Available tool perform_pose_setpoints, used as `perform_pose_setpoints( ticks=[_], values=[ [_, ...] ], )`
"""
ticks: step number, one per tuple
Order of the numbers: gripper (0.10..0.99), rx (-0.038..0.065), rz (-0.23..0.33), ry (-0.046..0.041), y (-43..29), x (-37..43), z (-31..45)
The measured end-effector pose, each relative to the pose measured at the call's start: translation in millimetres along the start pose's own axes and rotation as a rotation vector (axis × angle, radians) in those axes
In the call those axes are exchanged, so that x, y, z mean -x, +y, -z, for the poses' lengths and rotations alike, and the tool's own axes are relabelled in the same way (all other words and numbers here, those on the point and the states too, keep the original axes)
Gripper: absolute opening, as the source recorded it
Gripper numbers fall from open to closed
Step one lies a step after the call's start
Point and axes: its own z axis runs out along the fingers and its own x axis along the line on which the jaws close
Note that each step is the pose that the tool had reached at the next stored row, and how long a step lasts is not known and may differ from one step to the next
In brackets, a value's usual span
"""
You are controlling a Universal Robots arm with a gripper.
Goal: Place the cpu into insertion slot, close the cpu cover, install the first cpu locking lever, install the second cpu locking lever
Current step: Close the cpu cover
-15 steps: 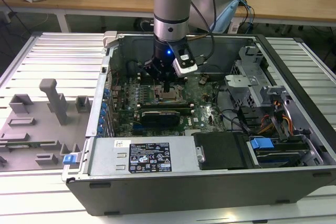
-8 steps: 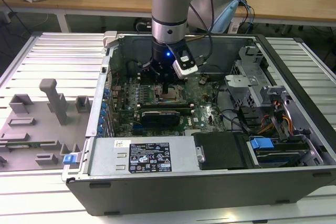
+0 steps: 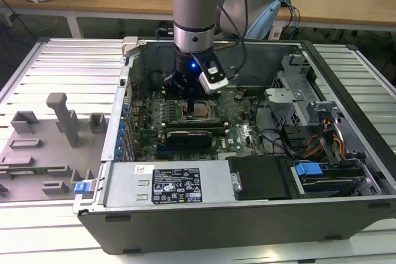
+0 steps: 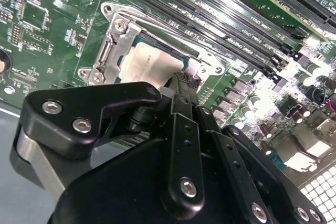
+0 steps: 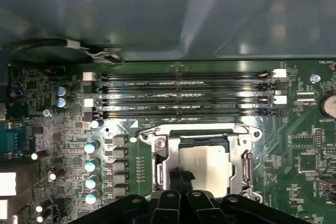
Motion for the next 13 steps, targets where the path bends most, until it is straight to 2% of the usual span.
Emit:
perform_pose_setpoints(
  ticks=[5, 8, 13],
  values=[
    [0.106, 0.001, 0.058, 0.0008, -0.2, -2.6, -1.7],
    [0.106, 0.001, 0.073, 0.0009, -0.2, -6.9, -3.3],
    [0.106, 0.001, 0.096, 0.0012, -0.3, -8.8, -6.5]
  ],
)
